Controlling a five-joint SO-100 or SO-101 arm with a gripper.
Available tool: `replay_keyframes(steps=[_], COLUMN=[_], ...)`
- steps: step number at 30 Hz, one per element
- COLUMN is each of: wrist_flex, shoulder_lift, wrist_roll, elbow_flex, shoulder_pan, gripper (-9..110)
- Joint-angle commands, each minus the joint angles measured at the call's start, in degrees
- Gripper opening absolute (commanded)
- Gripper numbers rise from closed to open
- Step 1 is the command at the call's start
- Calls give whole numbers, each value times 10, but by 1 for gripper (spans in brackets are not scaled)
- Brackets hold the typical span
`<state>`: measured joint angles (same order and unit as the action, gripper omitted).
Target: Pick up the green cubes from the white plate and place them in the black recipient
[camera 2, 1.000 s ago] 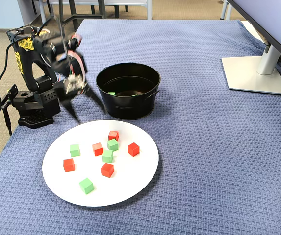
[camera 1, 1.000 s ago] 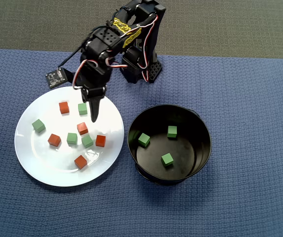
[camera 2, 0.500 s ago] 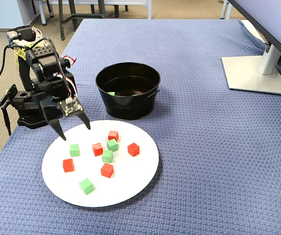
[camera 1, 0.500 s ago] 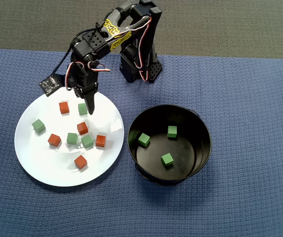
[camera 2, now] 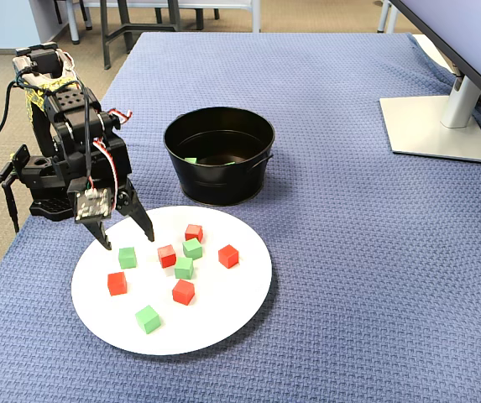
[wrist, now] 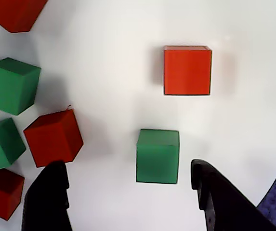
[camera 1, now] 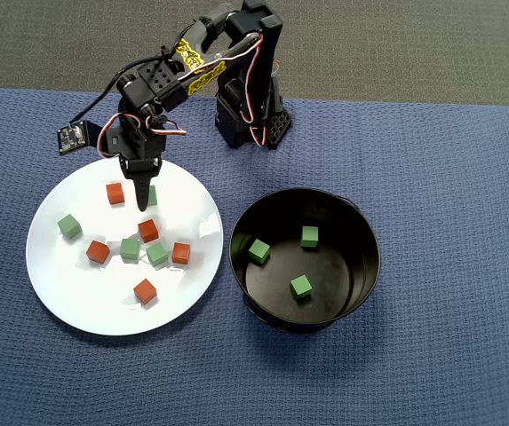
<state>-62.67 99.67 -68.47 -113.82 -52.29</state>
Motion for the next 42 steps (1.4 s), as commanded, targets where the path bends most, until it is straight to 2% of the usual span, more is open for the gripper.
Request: replay_keyframes(steps=[1,25,33,42], wrist_flex=[18,105,130,161], shoulder_lift=[-5,-21,-20,-11], wrist_roll=[32,-13,-25,-31], elbow_flex=[14,-82,-108,-138], shoulder_pan=[-11,3,20,30], gripper=[24,26,20,20])
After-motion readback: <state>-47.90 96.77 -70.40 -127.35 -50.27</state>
